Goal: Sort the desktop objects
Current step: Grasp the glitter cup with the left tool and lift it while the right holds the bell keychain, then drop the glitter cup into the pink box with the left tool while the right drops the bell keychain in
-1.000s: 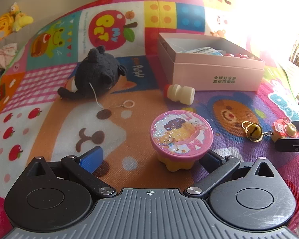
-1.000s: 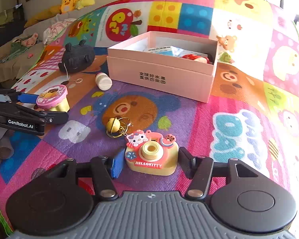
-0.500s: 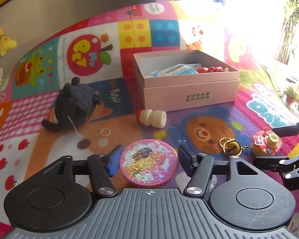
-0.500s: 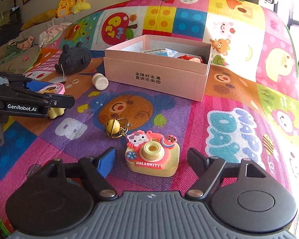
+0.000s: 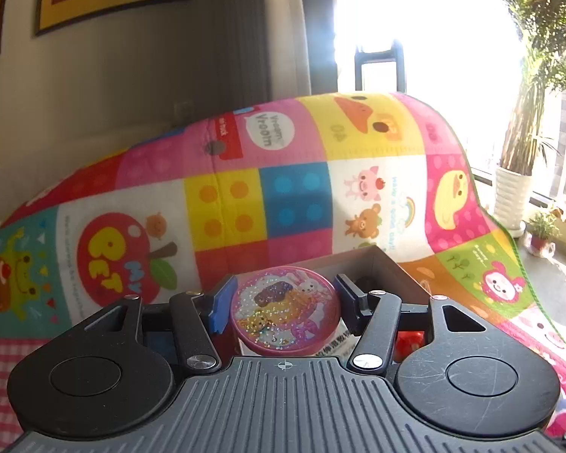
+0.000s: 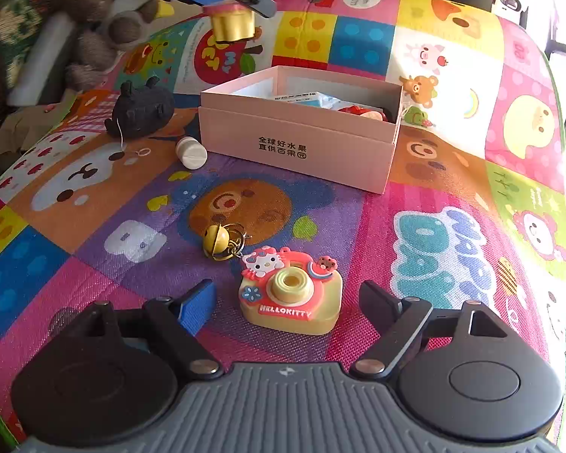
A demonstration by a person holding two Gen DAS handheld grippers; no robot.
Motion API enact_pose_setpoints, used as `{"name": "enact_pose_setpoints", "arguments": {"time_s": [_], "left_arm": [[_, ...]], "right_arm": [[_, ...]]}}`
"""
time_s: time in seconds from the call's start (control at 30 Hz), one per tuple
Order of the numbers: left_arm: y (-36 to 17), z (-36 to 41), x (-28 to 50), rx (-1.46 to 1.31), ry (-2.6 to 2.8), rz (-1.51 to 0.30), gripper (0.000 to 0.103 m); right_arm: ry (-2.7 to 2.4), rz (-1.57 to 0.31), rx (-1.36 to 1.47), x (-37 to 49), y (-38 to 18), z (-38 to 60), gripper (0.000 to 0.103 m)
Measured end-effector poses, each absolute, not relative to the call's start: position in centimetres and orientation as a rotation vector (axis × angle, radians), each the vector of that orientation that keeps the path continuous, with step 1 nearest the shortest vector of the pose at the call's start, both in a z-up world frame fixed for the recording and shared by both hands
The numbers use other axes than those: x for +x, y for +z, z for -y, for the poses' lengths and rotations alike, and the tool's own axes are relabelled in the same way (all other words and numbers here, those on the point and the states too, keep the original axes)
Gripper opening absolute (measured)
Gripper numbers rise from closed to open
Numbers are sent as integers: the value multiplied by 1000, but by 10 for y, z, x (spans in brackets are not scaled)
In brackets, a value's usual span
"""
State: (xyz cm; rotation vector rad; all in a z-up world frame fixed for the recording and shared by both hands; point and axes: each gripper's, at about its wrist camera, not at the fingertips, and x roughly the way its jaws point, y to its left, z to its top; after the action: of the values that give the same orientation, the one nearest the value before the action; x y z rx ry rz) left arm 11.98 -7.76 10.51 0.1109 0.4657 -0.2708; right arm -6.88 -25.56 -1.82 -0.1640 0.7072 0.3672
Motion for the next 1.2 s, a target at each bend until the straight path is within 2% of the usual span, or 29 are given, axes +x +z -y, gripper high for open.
{"name": "enact_pose_setpoints", "arguments": {"time_s": [0.23,0.27,0.3,0.33,0.37,0.5,0.57,0.6,0.67,0.7,0.9,1.03,1.2], "left_arm": [[63,84,224,58,-213,-604,61],[59,83,228,44,-208,-613,64],[57,80,228,22,-210,-618,73],[56,77,226,2,-219,-615,78],[57,74,222,-13,-226,-606,83],[70,59,183,-31,-243,-557,89],[76,52,153,-22,-260,-525,95],[77,51,138,-11,-272,-510,95],[77,49,105,18,-301,-487,96],[77,48,86,36,-315,-477,97],[51,32,11,57,-324,-540,101],[22,23,-12,30,-331,-640,101],[0,18,-25,17,-298,-661,102]], "right_arm": [[366,-716,-140,-66,-18,258,83],[366,-718,-136,-65,-18,258,83],[367,-718,-135,-65,-19,259,83],[367,-718,-134,-65,-19,259,83],[367,-718,-133,-65,-18,259,83],[364,-717,-135,-65,-18,258,83],[364,-711,-138,-66,-18,258,76],[367,-706,-141,-67,-17,258,73],[372,-696,-153,-69,-16,257,59],[376,-694,-164,-70,-15,255,57],[367,-702,-235,-63,7,252,57],[390,-619,-235,-56,61,256,57],[406,-508,-181,-29,135,247,57]]}}
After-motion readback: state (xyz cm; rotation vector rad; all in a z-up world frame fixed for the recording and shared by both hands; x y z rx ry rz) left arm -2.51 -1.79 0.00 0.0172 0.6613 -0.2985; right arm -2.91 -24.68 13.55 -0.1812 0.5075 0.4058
